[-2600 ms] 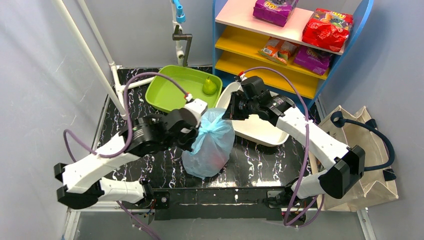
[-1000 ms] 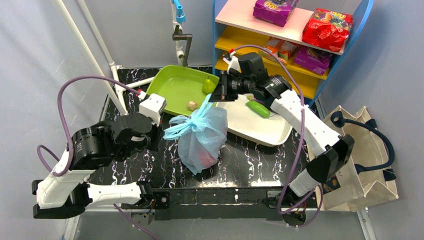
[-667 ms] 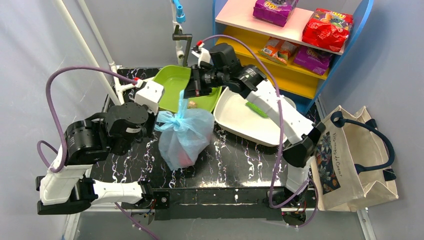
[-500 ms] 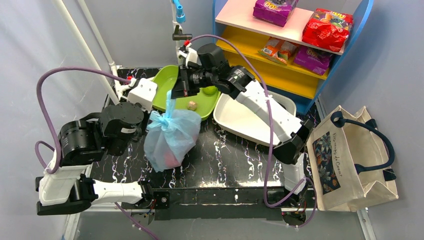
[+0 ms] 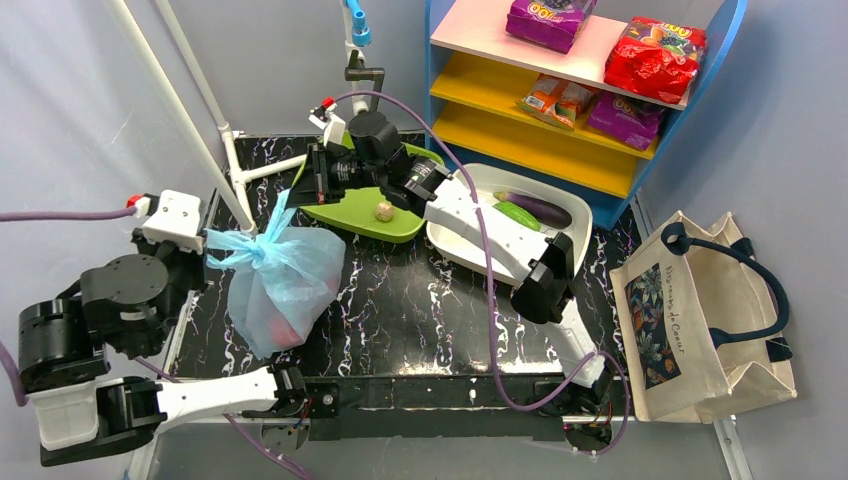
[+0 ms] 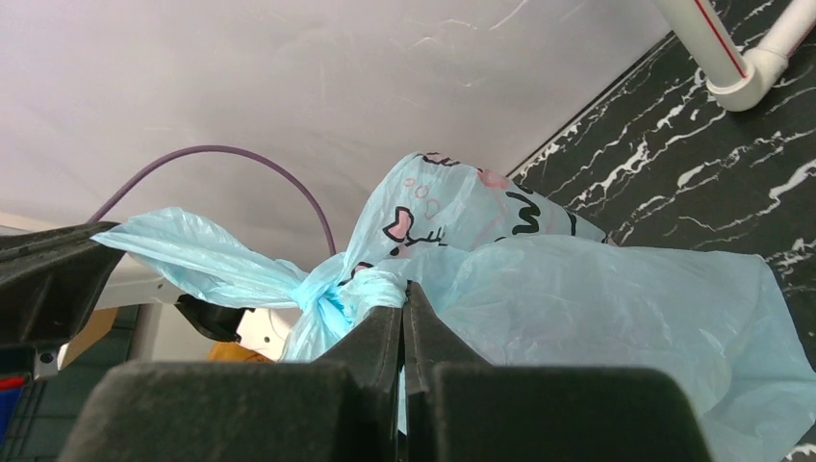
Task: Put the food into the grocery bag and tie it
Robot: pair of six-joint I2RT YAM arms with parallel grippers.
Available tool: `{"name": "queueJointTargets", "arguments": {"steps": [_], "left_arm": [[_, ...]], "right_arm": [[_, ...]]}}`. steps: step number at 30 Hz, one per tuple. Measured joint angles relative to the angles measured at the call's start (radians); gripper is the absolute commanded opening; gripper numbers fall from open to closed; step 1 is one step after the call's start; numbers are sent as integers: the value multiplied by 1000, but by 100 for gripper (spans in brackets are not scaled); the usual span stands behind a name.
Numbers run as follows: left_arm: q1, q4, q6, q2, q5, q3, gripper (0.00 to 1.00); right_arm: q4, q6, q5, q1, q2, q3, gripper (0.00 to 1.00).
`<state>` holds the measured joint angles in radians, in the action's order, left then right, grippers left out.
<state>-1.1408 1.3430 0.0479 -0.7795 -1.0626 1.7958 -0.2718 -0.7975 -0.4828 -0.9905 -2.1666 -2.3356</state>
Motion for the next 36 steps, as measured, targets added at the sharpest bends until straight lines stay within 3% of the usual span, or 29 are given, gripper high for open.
{"name": "queueJointTargets", "arguments": {"steps": [5,9,14,17,21,26,36], "left_arm": [[0,18,-2,58,-31,-37,0],[0,90,57,81,-38,-75,0],[0,148,202,134,-19,-154,1],[0,148,248,175,0,-205,43],[0,148,296,200,0,-221,66],[0,148,313,194,1,-220,74],[0,136,241,98,37,-129,83]], "right_arm": [[83,-33,0,-15,-21,19,1],[164,-40,1,-20,-2,140,2],[178,-36,-2,-19,13,344,25],[160,-28,-4,-20,20,431,50],[97,18,10,-19,43,469,62],[16,102,54,-18,126,465,69],[-230,282,204,-12,255,344,71]]}}
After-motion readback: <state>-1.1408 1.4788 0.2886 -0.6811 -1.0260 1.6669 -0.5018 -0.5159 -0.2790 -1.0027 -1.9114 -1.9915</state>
